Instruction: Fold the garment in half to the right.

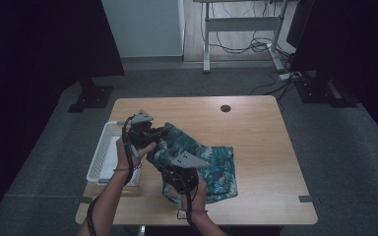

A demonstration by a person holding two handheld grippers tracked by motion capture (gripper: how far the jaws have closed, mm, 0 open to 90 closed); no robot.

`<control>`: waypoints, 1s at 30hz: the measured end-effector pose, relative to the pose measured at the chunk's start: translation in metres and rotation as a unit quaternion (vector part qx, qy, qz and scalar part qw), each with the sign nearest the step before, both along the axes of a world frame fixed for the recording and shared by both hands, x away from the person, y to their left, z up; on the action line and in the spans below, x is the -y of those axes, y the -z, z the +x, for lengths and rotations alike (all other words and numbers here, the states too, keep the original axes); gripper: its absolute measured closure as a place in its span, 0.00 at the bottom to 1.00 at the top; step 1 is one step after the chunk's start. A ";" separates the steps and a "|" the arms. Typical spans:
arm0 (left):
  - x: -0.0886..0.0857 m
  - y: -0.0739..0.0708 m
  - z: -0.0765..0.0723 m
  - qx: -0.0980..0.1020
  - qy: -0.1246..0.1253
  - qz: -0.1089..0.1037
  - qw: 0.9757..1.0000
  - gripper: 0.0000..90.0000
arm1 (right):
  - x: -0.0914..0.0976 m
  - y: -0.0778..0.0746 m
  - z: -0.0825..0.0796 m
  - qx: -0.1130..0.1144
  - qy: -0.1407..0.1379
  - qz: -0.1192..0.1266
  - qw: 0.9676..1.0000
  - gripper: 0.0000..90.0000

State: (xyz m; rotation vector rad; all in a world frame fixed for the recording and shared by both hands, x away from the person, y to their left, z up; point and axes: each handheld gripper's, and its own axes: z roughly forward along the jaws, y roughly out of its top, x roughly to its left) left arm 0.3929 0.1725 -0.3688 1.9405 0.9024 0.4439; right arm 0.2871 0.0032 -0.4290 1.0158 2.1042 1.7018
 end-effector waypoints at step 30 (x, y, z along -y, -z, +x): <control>0.033 0.024 0.006 -0.016 0.003 0.018 1.000 0.93 | 0.042 0.016 -0.003 -0.013 0.016 0.031 0.999 0.95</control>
